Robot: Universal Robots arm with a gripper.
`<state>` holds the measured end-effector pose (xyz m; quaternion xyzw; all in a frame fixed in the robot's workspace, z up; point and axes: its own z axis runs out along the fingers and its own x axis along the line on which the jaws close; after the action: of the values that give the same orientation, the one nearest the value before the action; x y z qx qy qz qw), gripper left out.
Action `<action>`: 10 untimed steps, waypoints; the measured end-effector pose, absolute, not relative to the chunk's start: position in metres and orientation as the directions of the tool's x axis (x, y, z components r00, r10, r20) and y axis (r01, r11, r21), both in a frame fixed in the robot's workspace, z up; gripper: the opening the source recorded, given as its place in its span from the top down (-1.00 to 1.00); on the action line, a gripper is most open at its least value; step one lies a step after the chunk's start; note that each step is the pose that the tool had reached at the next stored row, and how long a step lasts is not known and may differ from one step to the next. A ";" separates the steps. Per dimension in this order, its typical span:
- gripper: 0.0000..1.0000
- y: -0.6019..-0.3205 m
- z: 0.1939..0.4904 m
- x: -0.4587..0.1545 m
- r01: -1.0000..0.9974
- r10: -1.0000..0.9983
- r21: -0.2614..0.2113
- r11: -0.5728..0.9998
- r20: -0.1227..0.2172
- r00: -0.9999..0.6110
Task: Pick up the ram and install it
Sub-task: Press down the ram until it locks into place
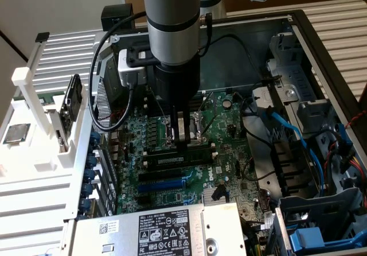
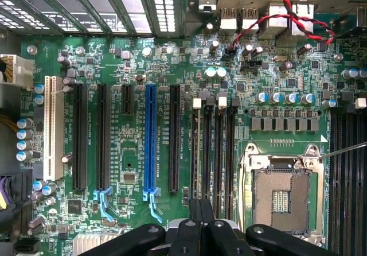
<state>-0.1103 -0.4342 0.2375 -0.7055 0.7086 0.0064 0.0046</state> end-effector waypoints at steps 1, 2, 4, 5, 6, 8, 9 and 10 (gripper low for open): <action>0.80 -0.434 0.238 -0.110 -1.000 -1.000 0.003 0.004 -0.015 -0.004; 0.80 -0.434 0.238 -0.110 -1.000 -1.000 0.003 0.004 -0.015 -0.004; 0.80 -0.434 0.237 -0.110 -1.000 -1.000 0.003 0.004 -0.015 -0.004; 0.80 -0.434 0.237 -0.110 -1.000 -1.000 0.003 0.004 -0.015 -0.004; 0.80 -0.434 0.237 -0.110 -1.000 -1.000 0.003 0.004 -0.015 -0.004; 0.80 -0.434 0.236 -0.110 -1.000 -1.000 0.003 0.004 -0.016 -0.004; 0.80 -0.434 0.236 -0.110 -1.000 -1.000 0.003 0.004 -0.015 -0.004; 0.80 -0.433 0.235 -0.110 -1.000 -1.000 0.003 0.004 -0.015 -0.004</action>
<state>-0.1103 -0.4334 0.2354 -0.7056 0.7086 0.0064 0.0044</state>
